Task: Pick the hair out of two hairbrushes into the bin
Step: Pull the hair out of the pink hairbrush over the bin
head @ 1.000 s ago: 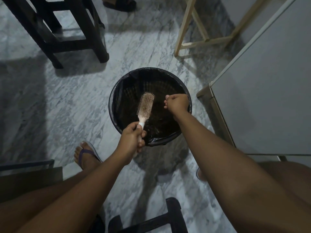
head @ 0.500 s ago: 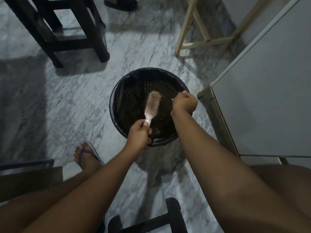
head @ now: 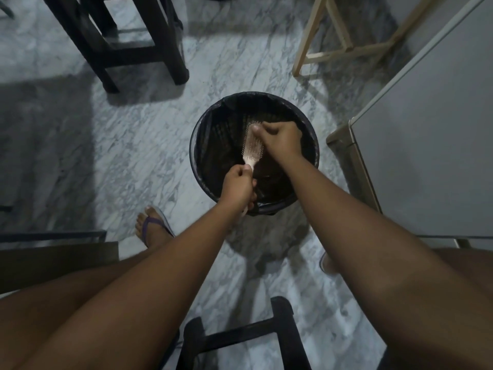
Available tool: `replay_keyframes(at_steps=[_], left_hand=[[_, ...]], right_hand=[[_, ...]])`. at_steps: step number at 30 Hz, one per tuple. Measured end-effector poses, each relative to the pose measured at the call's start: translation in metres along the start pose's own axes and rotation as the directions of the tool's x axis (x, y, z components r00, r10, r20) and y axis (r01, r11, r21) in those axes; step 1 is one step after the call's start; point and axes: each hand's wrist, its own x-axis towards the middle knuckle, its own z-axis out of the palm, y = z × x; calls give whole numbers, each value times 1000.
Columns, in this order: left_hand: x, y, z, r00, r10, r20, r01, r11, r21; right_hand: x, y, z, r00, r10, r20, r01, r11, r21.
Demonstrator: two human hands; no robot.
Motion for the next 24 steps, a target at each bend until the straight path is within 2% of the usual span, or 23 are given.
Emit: replay_keyframes(at_steps=[4,11,13,18,24], left_hand=[[0,2,0,998,-6,-57,3,999,-54],[-5,-12,-1,996,32,-84,-36,998,-51],[-9,-15,-1,995,39,-96,-44,998,-49],[-9,-11,-5,989,84,-119,-86,996,-10],[5,-18,-19,985,122,-118,-91,967,239]], right_hand=[[3,-9,-5,999,50,16,-51,996,69],[17,2,-8,1000,5,-18,-10,955,-297],[21,4,-10,999,-3,-39,-10,940,-340],[27,4,-13,983,18,-180,-73,950,-303],[31,3,-19,950,49,-308,-77,994,-78]])
